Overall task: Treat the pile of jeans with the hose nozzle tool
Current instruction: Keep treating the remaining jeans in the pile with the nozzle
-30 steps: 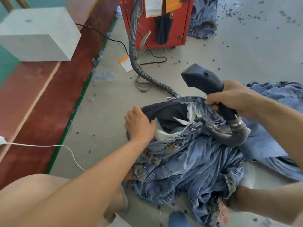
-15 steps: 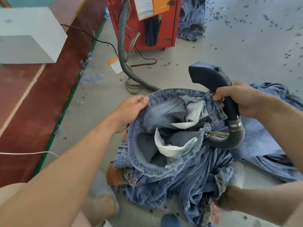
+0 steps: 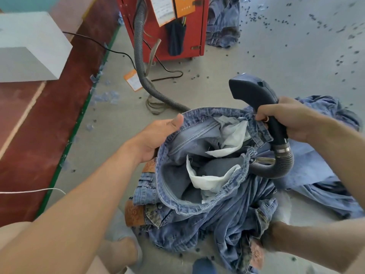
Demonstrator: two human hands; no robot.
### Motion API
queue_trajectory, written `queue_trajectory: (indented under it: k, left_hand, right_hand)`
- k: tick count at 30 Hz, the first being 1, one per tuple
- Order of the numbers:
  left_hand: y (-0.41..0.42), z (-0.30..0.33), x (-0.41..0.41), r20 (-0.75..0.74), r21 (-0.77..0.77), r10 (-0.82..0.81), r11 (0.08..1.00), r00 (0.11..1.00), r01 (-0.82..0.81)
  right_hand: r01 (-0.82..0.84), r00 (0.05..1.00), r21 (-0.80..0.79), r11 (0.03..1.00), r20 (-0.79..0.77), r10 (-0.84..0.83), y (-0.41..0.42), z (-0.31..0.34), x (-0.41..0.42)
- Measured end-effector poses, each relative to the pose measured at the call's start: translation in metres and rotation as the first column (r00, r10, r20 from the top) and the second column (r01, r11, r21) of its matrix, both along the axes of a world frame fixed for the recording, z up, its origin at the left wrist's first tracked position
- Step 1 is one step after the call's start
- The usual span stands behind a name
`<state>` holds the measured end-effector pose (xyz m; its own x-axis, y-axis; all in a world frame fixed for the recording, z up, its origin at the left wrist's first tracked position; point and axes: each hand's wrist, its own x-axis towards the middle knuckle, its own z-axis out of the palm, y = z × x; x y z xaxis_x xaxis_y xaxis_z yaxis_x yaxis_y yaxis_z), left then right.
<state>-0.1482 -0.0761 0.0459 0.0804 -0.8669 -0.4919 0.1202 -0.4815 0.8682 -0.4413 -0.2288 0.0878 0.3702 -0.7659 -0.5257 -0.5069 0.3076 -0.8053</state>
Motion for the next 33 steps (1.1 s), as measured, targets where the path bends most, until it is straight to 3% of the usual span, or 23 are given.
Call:
queue_trajectory:
  k: [3,12,16,26,30,33]
  left_hand:
    - [-0.003,-0.006,-0.007,0.019,0.048,-0.041,0.998,0.999,0.040]
    - [-0.008,-0.007,-0.007,-0.085,0.098,0.044,0.995,0.995,-0.036]
    - [-0.007,-0.010,-0.015,0.005,0.142,-0.009,0.990,1.000,0.008]
    - [-0.015,-0.009,-0.017,-0.047,0.120,0.152,0.982,0.987,-0.146]
    - [-0.013,-0.008,-0.019,-0.092,0.083,0.130,0.989,0.987,-0.122]
    - [-0.013,-0.005,-0.019,-0.124,0.052,0.157,0.987,0.980,-0.152]
  right_hand:
    - [-0.027,1.000,-0.036,0.999,-0.004,0.027,0.002,0.001,0.004]
    - [-0.052,0.999,-0.039,0.998,-0.016,0.052,0.003,0.004,0.010]
    - [-0.063,0.997,-0.083,0.995,-0.057,0.059,0.006,0.005,0.016]
    - [-0.109,0.994,-0.045,0.993,-0.023,0.108,0.011,0.007,0.020]
    - [-0.127,0.986,-0.293,0.948,-0.140,0.089,0.017,0.012,0.022]
    - [-0.152,0.988,-0.553,0.819,-0.112,0.107,0.022,0.035,0.020]
